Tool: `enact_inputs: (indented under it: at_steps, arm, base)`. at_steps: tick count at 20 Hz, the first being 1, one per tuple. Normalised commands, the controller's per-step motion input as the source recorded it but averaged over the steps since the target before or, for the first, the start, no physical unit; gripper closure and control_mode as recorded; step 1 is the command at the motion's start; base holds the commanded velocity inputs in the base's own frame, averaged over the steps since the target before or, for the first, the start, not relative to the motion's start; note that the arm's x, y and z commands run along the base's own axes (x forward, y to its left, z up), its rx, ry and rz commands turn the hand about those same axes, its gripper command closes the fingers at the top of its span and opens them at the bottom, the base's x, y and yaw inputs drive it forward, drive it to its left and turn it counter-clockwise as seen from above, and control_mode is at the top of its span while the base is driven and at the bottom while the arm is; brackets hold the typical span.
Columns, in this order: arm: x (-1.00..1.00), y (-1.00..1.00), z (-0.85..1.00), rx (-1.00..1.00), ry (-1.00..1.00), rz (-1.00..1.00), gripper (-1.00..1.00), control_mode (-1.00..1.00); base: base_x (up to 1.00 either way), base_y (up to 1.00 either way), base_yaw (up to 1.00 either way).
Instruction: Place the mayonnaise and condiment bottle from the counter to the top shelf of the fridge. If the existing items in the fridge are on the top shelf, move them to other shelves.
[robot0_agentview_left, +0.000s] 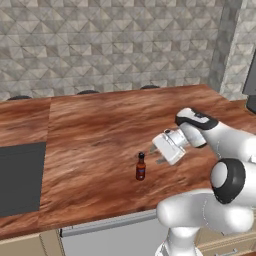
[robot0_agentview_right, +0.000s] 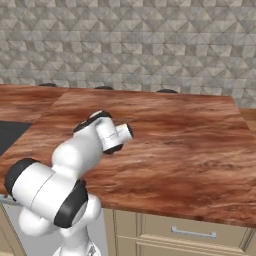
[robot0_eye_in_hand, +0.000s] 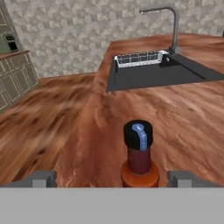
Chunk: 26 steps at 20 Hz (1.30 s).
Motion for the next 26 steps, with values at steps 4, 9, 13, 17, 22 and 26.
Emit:
enact_inputs:
  at_steps: [4, 9, 13, 17, 22, 26]
  arm:
    - [0.32, 0.0, -0.29, 0.08, 0.0, 0.0, -1.0, -1.0]
    - [0.03, 0.04, -0.26, 0.03, 0.0, 0.0, -1.0, -1.0]
    - [0.03, 0.03, -0.24, 0.02, 0.0, -0.02, -1.0, -1.0]
    - [0.05, 0.07, -0.13, 0.02, 0.0, -0.03, -1.0, -1.0]
    - [0.0, 0.25, -0.05, 0.04, 0.0, -0.07, -1.0, -1.0]
    - [0.0, 0.19, 0.0, 0.01, 0.0, -0.06, -1.0, -1.0]
  base:
    - [0.0, 0.0, 0.0]
    - [0.0, 0.0, 0.0]
    - [0.0, 0.0, 0.0]
    - [0.0, 0.0, 0.0]
    - [0.0, 0.0, 0.0]
    - [0.0, 0.0, 0.0]
